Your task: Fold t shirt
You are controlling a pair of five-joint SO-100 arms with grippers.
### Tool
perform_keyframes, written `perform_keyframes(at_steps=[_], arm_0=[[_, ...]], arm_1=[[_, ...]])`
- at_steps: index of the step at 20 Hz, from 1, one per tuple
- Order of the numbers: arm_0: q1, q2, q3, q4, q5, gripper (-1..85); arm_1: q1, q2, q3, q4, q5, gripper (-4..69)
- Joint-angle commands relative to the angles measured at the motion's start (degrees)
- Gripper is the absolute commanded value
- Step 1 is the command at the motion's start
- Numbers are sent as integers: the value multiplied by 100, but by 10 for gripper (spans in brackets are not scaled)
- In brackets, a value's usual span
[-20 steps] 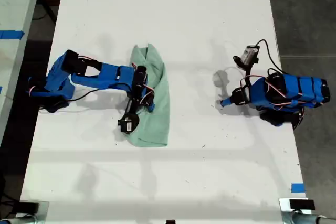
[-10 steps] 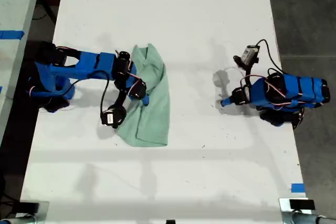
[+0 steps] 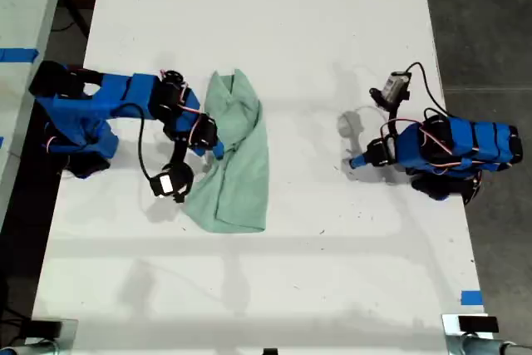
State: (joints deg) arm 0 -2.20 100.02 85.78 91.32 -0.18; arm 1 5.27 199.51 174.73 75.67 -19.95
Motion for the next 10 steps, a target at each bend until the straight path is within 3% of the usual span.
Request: perform_keyframes(at_steps=[1, 4, 7, 10], arm_0=[[-53, 2663, 1890, -220, -1415, 19], [44, 4395, 4799, -2145, -1538, -2], [-246, 4605, 6785, -4104, -1055, -2], [-747, 4685, 8394, -5388, -1055, -2]], arm_1=[[35, 70, 360, 0, -114, -24], [35, 70, 360, 0, -123, -24], [35, 70, 360, 0, -88, -24], [18, 70, 360, 0, -62, -24]])
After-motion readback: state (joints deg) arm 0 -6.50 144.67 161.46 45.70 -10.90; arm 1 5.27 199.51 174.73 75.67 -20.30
